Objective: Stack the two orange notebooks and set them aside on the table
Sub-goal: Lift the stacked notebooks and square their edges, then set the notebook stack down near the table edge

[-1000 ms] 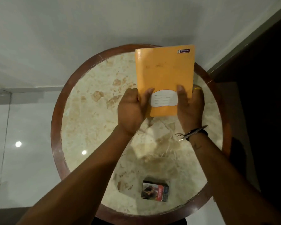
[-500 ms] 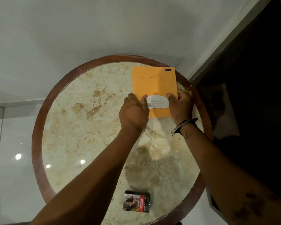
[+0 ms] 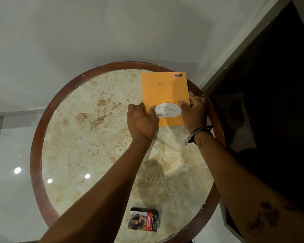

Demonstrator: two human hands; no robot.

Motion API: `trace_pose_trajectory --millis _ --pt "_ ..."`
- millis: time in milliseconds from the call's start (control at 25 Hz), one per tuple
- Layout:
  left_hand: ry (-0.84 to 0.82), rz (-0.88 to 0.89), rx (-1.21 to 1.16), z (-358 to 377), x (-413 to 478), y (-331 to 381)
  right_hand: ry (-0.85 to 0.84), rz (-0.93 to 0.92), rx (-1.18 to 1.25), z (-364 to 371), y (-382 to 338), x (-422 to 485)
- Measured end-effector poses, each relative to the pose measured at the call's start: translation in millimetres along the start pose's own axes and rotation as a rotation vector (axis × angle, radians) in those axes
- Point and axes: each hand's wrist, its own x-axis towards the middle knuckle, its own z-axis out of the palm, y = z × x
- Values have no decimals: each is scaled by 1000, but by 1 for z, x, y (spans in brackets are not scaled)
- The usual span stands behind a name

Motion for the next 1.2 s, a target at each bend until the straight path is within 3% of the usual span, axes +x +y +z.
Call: trace_pose_trajectory --millis 200,280,360,440,560,640,760,920,1120,1200 --pt "-58 -19 -10 -6 2 2 15 11 74 -4 -8 -5" --pt "37 70 135 -21 -1 -3 77 47 198 -14 -10 -18" --pt "107 160 376 -49 -3 -22 145 -46 188 -27 -6 -51" --pt "48 160 562 -88 -4 -62 22 -279 -12 -37 5 -110" --pt "-112 161 629 -142 -18 -138 -358 -696 -343 -43 35 -218" --pt "-215 170 650 -156 -30 -173 -542 -786 -460 -40 56 -269" --pt "-239 208 652 -155 -38 -194 -488 -825 -537 -21 68 -294" --pt "-213 218 637 -157 -36 -196 -305 -643 -415 6 20 -269" --pt "-217 212 650 -155 -36 -194 87 -299 -259 85 -115 -168" --pt "-192 227 633 -155 -35 -197 163 -163 -224 119 -156 -127"
